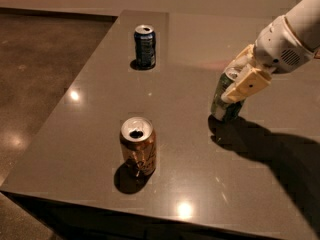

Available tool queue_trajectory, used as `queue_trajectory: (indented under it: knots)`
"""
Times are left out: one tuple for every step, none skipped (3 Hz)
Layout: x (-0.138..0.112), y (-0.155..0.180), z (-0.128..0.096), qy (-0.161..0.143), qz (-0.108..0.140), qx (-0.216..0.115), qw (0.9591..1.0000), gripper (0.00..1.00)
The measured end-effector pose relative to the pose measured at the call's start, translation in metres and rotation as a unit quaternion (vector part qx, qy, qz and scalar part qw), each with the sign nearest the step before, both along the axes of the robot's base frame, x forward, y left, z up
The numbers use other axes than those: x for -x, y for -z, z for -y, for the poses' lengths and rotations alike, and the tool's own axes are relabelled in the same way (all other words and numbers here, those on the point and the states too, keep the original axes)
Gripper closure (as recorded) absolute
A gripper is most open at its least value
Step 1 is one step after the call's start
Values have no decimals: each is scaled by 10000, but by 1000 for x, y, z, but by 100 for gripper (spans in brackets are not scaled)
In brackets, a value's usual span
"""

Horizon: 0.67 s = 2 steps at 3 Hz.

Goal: Move green can near orange can

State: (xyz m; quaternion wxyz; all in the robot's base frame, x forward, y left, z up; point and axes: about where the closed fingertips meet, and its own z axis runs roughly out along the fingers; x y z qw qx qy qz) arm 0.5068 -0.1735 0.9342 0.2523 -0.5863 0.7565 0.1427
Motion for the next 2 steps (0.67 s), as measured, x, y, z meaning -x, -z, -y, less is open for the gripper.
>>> queue_trajectory:
  knots:
    - [29, -5, -28, -326, -54, -174, 9993, 100]
    - [54, -6, -57, -670, -89, -299, 9973, 100]
